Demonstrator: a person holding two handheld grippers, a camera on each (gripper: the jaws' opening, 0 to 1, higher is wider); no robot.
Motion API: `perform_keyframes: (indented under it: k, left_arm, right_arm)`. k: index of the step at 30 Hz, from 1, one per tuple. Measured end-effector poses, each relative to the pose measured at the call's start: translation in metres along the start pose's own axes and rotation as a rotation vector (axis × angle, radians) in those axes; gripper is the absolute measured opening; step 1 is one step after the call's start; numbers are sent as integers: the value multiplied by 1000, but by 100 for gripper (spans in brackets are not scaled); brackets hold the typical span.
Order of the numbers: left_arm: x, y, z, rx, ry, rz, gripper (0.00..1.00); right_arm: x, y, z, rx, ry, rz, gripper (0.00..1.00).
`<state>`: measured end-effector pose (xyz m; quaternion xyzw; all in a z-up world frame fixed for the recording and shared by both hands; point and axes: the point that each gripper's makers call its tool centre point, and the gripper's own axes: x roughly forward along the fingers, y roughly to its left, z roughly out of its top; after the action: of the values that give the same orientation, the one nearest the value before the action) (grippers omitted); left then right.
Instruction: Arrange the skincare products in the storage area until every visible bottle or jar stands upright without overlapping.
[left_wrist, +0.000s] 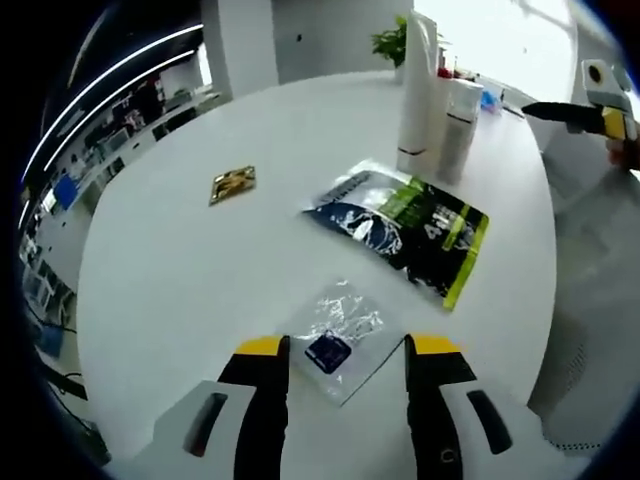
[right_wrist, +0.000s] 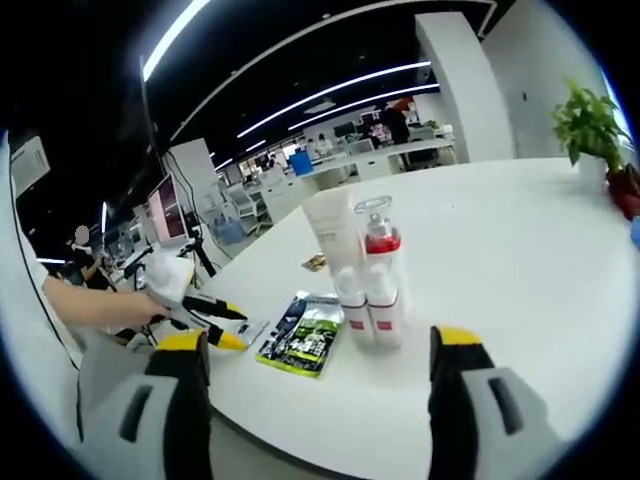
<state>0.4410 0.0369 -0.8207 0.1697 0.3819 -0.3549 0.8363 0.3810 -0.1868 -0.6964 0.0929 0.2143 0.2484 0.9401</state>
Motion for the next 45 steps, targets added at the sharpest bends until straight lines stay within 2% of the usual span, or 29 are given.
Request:
perform_keyframes:
  k: [19, 31, 45]
  left_arm:
    - [5, -7, 8, -29, -10, 18, 48]
    - [-8, -12, 13, -41, -38, 15, 50]
    - [-35, -16, 4, -105, -80, 13, 68]
  right_arm:
    - [1, 1, 0, 1, 2, 5, 91]
    - [1, 1, 0, 0, -1, 7, 91]
    - [1, 5, -1, -12, 7, 22, 90]
